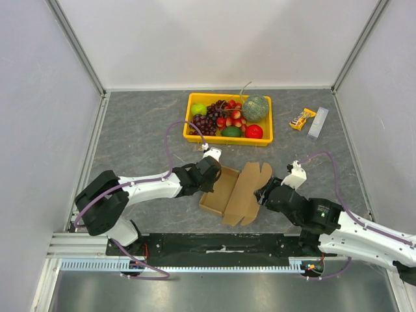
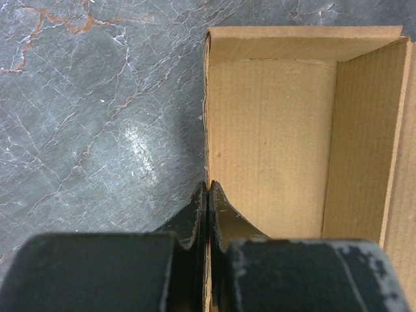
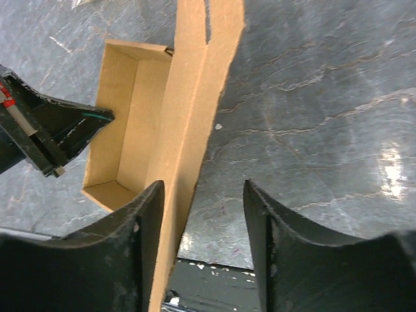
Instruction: Fold the paper box
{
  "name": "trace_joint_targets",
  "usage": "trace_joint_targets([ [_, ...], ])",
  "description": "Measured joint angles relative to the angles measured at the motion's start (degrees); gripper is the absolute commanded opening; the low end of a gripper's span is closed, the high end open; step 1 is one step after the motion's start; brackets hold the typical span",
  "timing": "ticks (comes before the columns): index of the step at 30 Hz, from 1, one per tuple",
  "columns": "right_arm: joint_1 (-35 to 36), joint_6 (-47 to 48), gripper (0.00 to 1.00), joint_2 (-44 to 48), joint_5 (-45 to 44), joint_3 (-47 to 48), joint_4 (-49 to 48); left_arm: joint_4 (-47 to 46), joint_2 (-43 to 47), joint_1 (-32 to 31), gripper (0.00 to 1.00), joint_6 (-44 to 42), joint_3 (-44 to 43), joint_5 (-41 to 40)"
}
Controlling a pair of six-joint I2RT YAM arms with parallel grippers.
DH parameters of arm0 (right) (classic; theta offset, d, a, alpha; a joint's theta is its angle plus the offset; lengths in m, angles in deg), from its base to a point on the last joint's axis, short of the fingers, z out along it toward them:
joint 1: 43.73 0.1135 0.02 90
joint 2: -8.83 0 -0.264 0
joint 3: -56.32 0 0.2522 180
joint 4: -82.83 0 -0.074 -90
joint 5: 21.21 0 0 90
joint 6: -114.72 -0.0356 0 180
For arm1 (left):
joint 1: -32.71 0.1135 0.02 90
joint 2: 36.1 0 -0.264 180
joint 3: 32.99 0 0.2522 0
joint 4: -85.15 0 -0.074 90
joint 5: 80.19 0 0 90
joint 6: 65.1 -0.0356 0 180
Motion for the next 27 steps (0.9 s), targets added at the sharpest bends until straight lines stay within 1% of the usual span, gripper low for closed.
trace_joint_targets([
  [2, -1.4, 0.5, 0.46, 0.4, 2.2, -1.5, -2.9, -0.5, 0.0, 0.0, 0.04, 0.1, 0.2, 0.0],
  [5, -3.2, 0.9, 0.39, 1.0, 5.4, -3.7, -6.8, -0.9, 0.0, 0.0, 0.06, 0.3, 0.3, 0.1],
  [9, -4.3, 1.6, 0.29, 1.1, 7.1, -4.1, -9.1, -1.6, 0.0, 0.0, 0.10, 0.4, 0.5, 0.4],
  [11, -4.8, 2.0, 0.22, 0.9, 7.6, -4.1, -10.0, -2.1, 0.0, 0.0, 0.13, 0.5, 0.7, 0.8],
  [13, -5.1, 2.5, 0.16, 0.5, 7.9, -4.1, -10.7, -2.3, 0.0, 0.0, 0.21, 0.6, 0.8, 1.6],
  [17, -5.6, 3.3, 0.15, -0.3, 8.0, -4.1, -11.0, -2.2, 0.0, 0.0, 0.39, 1.0, 1.4, 2.6],
  [18, -5.7, 3.5, 0.16, -0.5, 8.0, -4.1, -11.0, -2.2, 0.0, 0.0, 0.43, 1.1, 1.4, 2.8],
  [20, -5.8, 4.1, 0.17, -1.0, 8.0, -4.0, -11.0, -2.3, 0.0, 0.0, 0.49, 1.3, 1.4, 3.1],
  [21, -5.9, 4.5, 0.17, -1.2, 8.0, -3.8, -10.9, -2.2, 0.1, 0.0, 0.52, 1.3, 1.4, 3.2],
  [23, -5.9, 5.1, 0.12, -2.0, 7.9, -2.8, -10.0, -1.7, 0.7, 0.0, 0.55, 1.3, 1.4, 3.2],
  [27, -6.0, 6.6, 0.04, -3.5, 7.8, 0.7, -7.9, -0.2, 2.6, 0.0, 0.59, 1.3, 0.5, 3.1],
])
